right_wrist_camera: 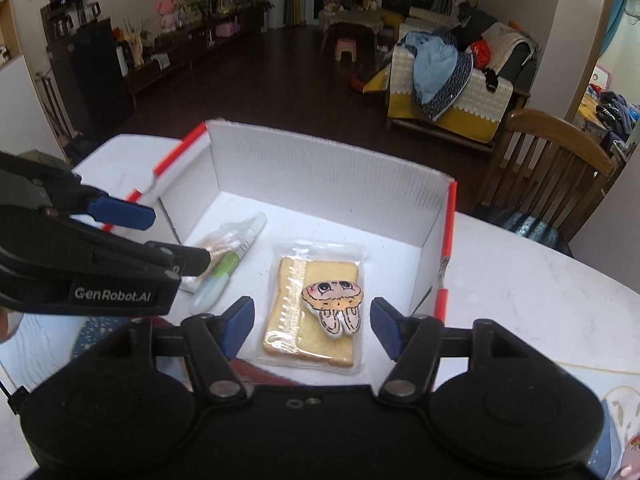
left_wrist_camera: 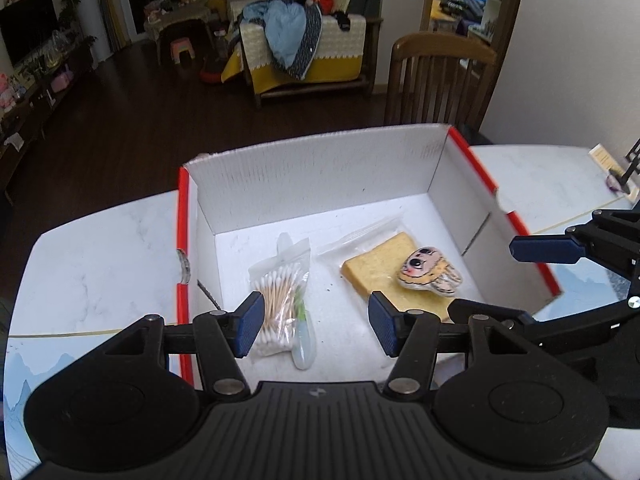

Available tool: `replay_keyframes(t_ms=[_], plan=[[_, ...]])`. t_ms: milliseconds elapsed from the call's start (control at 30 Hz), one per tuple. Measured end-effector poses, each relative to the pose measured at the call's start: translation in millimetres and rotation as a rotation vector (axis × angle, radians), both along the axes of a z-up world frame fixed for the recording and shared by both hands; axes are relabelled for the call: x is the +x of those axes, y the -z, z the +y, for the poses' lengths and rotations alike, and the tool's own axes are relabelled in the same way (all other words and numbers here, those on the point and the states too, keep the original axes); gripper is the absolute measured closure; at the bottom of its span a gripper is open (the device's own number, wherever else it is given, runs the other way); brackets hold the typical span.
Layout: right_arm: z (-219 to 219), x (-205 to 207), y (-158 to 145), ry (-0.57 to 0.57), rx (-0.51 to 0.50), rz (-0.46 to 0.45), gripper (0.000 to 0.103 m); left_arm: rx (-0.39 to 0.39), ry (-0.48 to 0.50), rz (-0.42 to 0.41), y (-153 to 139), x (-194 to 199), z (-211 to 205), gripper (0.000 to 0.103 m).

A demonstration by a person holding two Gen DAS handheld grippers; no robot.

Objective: Organize objects
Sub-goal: 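Open both tools to drop the swabs and keychain into the box, then withdraw both tools from the box toward the remaining items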

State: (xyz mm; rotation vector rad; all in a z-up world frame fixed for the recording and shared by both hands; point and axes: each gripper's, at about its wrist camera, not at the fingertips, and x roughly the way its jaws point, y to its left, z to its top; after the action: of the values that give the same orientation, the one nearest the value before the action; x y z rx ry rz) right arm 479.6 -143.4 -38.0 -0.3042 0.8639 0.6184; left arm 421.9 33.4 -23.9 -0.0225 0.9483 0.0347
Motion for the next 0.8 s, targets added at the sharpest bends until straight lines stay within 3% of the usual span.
replay_keyframes(t_ms=[400, 500, 800], plan=[[-21.9, -44.4, -38.0, 0.021, 0.109, -0.027, 0.028, -0.035, -0.011, -0.081, -33.5, -59.9, 3.8, 0.047], [-24.6, -57.6, -44.6, 0.015, 0.121, -0.039, 0.028, -0.028, -0.007, -0.099, -39.0, -75.2, 1.0, 0.04], [-42.3, -94.3, -58.7, 0.024, 0.198, -0.057, 0.018, -0.045, 0.002, -0.165, -56.2, -119.0, -7.2, 0.034]])
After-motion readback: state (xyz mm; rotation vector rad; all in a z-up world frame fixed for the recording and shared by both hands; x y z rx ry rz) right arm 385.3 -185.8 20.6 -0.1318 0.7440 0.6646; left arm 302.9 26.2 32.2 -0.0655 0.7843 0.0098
